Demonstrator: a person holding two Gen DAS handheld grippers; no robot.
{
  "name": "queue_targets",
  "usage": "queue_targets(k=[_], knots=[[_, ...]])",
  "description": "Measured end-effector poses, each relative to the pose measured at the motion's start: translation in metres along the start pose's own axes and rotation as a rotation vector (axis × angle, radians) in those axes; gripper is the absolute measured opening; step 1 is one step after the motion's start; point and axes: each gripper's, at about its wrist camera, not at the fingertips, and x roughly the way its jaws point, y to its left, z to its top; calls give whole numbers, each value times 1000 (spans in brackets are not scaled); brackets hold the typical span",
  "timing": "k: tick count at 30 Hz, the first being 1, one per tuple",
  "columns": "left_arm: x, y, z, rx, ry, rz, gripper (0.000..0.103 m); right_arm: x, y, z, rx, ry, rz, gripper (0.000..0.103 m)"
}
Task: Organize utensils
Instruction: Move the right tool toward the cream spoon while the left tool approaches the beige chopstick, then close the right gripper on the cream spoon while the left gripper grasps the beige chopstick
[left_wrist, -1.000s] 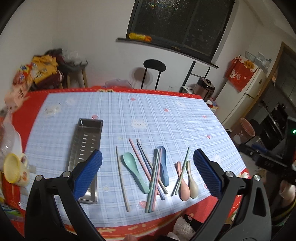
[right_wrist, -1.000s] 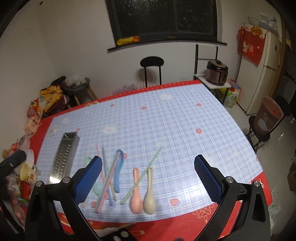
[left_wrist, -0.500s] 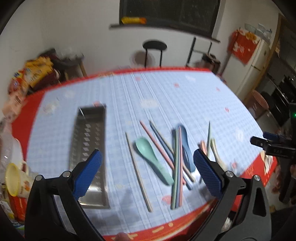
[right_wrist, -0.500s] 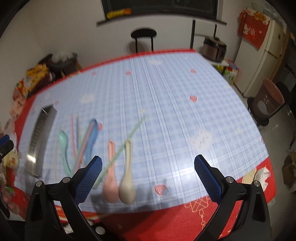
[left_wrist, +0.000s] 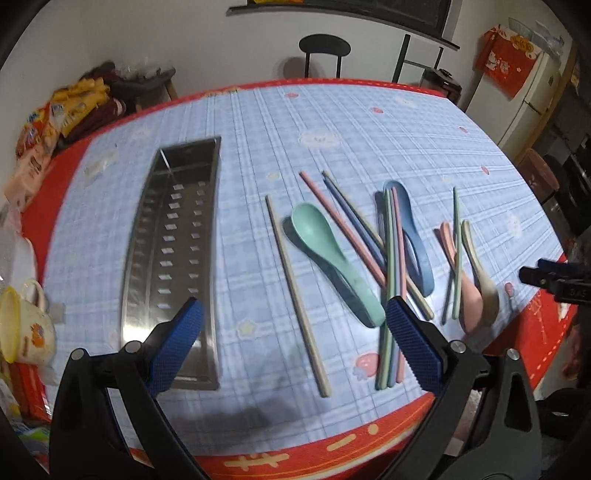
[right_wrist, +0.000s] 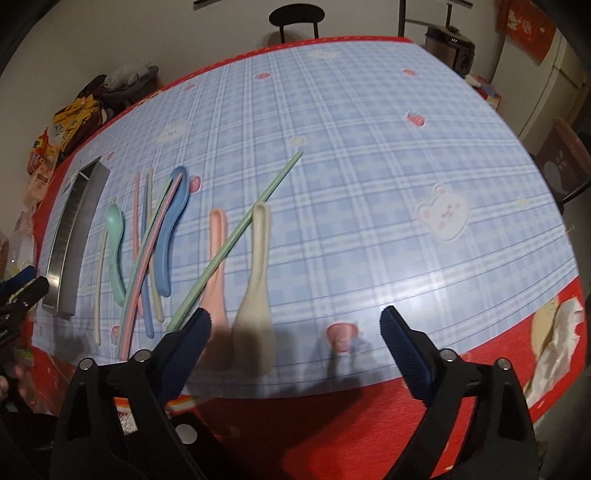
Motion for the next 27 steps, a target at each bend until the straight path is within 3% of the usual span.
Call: queue_targets(k=[8,11,13,19,27], knots=[[7,-4,-8,-5,13,-20,96,12,12,0,-27,15,66,53],[9,-6,-10,-1,20,-24,86,19,8,1,1,28,106,46],[12,-8,-11,0,34,-27,76,23,7,0,15,36,122,45],[13,-7,-12,-12,34,-33,71,34,-3,-4,81,71,175,37],[13,-7,-12,-4,36,-44,67,48,-4,-11,122,113,231,36]])
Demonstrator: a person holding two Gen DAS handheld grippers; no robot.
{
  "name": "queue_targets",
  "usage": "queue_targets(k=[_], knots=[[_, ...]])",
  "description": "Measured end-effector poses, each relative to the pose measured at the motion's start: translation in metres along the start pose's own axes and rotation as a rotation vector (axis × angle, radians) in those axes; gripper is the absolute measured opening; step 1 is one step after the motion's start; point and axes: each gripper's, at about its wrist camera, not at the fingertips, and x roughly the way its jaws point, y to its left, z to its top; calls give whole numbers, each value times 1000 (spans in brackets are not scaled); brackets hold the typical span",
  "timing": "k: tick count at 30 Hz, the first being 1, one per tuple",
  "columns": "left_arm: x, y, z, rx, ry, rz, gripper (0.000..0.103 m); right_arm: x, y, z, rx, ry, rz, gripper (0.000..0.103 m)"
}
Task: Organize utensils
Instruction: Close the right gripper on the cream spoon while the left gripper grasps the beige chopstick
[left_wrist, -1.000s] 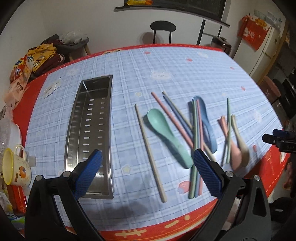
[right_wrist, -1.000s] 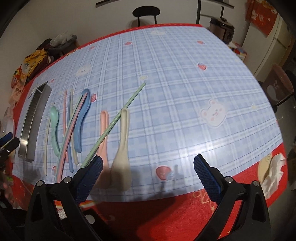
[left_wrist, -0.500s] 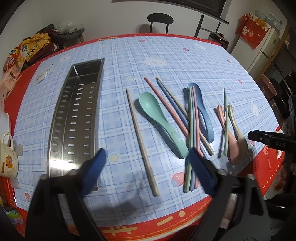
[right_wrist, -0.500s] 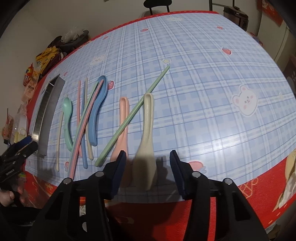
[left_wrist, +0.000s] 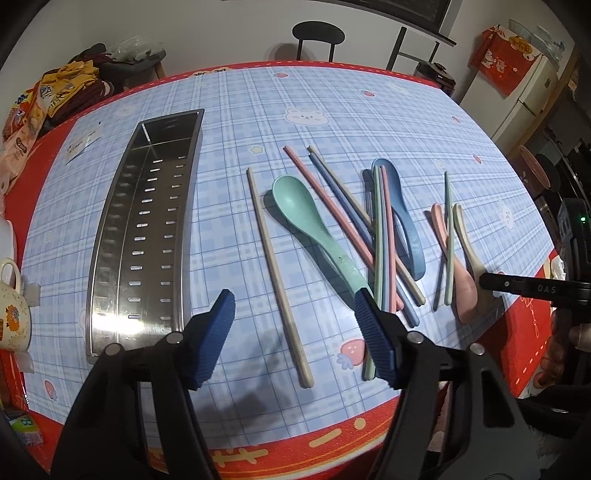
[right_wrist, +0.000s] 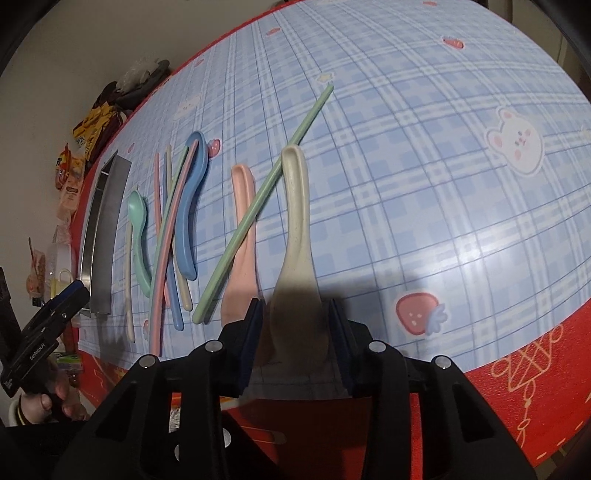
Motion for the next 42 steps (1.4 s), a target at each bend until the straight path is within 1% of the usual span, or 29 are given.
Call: queue_targets(k=[6,7,9,10,14,16,27,30,31,32,34,38,40,42], knots=[[-1,0,0,-1,-4,-3,67,1,0,2,3,3,5,36],[-1,0,0,-3,-4,-4,66,1,1,2,2,6,6,29],[-1,1,0,-4,-6,-5,66,4,3,2,6,24,30,29],[-2,1,0,-4,-7,-5,66,4,5,1,0,23,26,28],[-4,1,-1,-6,-11,-8,66,1,14,2,-20,9,44,19],[-4,2,-2,-11,-12,-10,66,-1,16,2,-27,6,54,17],[-4,3,-2,-14,-6,-24,65,8,35,8,-101,25,74,15],[-2,5,-3,-23,0,-31,65,14,42,10,-128,38,59,15],[-2,5,-3,-26,3,-32,65,16,43,10,-133,41,52,15],[-1,6,-3,-29,5,-34,65,17,45,10,-136,44,47,11],[1,9,-4,-44,11,-40,65,17,45,11,-135,43,29,9],[5,16,-4,-80,27,-52,64,15,35,10,-88,28,42,6],[9,19,-4,-96,40,-59,60,13,33,9,-79,22,41,6],[14,21,-3,-108,59,-68,59,13,31,9,-78,18,43,6]])
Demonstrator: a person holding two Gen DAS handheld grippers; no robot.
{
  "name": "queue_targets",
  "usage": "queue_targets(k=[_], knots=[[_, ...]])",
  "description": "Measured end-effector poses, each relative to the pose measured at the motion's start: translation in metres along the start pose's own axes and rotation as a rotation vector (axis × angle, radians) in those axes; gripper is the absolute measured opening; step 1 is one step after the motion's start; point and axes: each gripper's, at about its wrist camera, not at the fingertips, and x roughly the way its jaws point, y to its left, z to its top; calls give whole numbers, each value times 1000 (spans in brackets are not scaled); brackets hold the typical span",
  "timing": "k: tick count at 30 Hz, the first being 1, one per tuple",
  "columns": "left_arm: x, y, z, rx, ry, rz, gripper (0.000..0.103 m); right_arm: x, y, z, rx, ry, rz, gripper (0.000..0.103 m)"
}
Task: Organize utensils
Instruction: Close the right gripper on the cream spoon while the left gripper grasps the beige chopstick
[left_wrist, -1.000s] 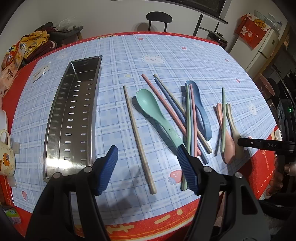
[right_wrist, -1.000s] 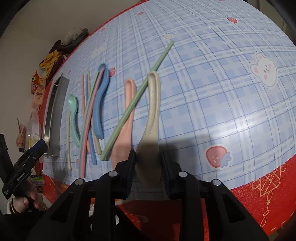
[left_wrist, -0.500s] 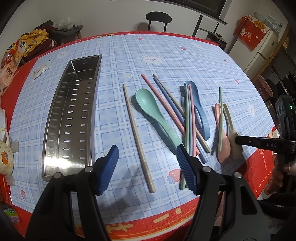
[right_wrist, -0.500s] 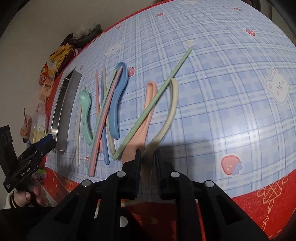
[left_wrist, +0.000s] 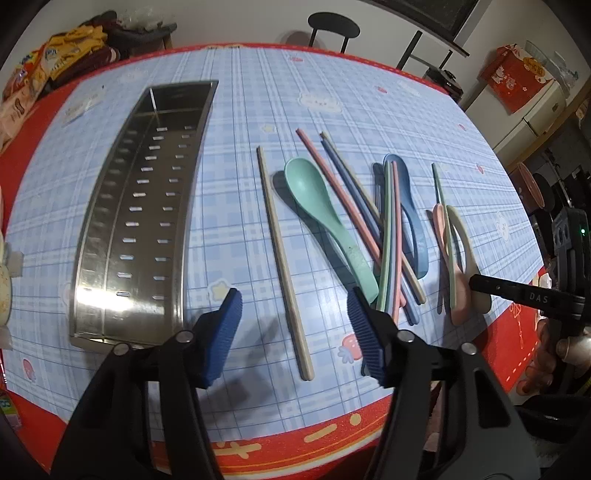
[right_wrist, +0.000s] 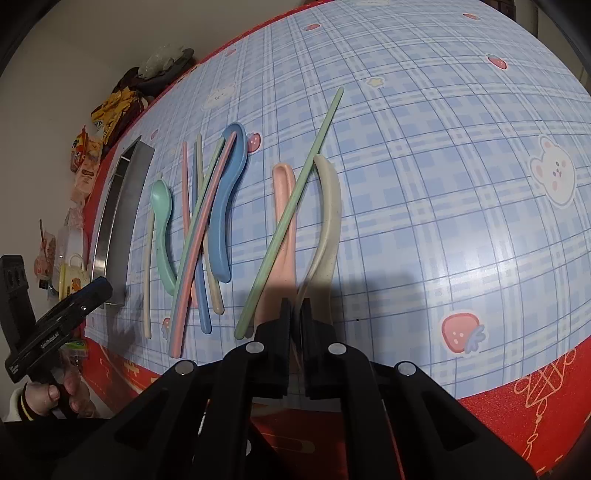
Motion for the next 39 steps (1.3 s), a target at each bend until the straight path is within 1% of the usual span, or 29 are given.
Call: queue_targets(k=[3,5,7,8,12,15,19,24,27,32,33,35,36,39], knots=[[7,1,2,-2,24,-2,57,-1,0,0,-7,-4,-4,6],[12,0,4,5,37,1,52,-1,0,-1,-8,-7,-4,6],[19,-3,7,37,59,10,39,-1,0,-1,-8,-9,-4,6],[22,-4,9,47,65,15,37,0,1,-1,-7,-10,-4,6],[38,-3,13,54,104,24,36,0,3,-1,-8,-13,-8,6],[46,-8,14,81,118,35,36,1,3,-1,-8,-15,-7,6],[52,-12,16,101,117,73,36,1,3,0,-9,-17,-8,6],[58,-15,18,116,117,96,36,1,2,0,-6,-20,-5,6],[62,-13,21,113,110,109,30,1,2,-1,-6,-21,-7,6],[67,-21,23,180,105,147,28,1,0,0,2,-22,0,6],[67,-22,23,186,103,156,25,0,-1,-1,3,-23,1,6],[65,-19,22,169,98,154,19,0,-1,-1,5,-24,1,6],[64,-15,22,144,101,146,13,0,-1,-2,6,-24,2,6],[61,-9,17,109,111,122,11,-1,-2,-2,8,-25,2,6]])
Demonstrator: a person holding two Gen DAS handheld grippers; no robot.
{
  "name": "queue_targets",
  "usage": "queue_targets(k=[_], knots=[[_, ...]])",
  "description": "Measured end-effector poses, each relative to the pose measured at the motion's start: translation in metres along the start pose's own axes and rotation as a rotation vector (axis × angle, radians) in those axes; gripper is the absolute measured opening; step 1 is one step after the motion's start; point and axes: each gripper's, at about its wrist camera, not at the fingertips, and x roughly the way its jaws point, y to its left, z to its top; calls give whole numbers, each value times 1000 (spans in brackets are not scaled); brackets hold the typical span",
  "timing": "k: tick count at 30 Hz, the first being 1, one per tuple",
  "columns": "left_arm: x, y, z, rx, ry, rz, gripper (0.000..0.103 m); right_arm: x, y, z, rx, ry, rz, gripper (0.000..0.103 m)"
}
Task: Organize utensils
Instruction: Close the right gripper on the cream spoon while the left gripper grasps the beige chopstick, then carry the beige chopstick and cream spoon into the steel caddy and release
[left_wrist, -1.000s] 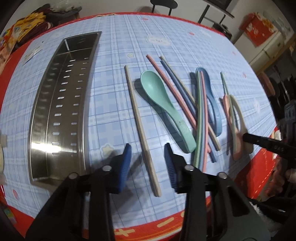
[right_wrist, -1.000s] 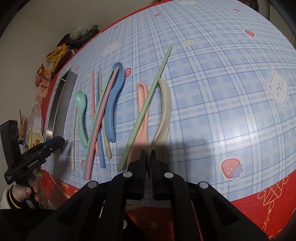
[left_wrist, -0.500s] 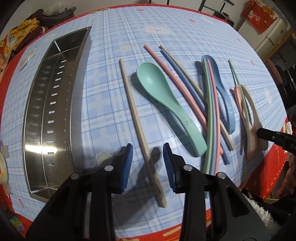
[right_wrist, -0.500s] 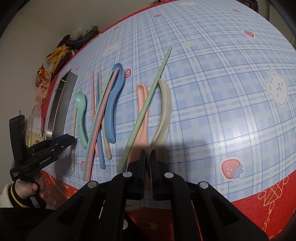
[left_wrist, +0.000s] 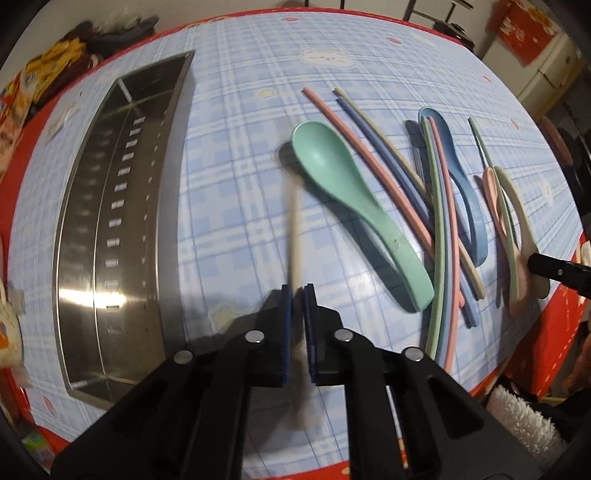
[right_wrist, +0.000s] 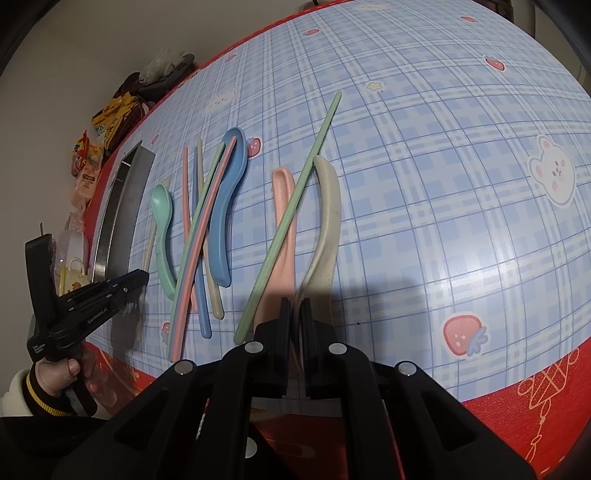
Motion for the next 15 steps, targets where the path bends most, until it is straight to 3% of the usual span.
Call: queue_targets(k=[9,15], knots=[[-1,-1,-4,-1,-4,5,11,-2,-5,-2,18,-4,17,6],[-11,15,-19,-79,-14,-71,11,-6,-5,-2,16,-5,19,5]])
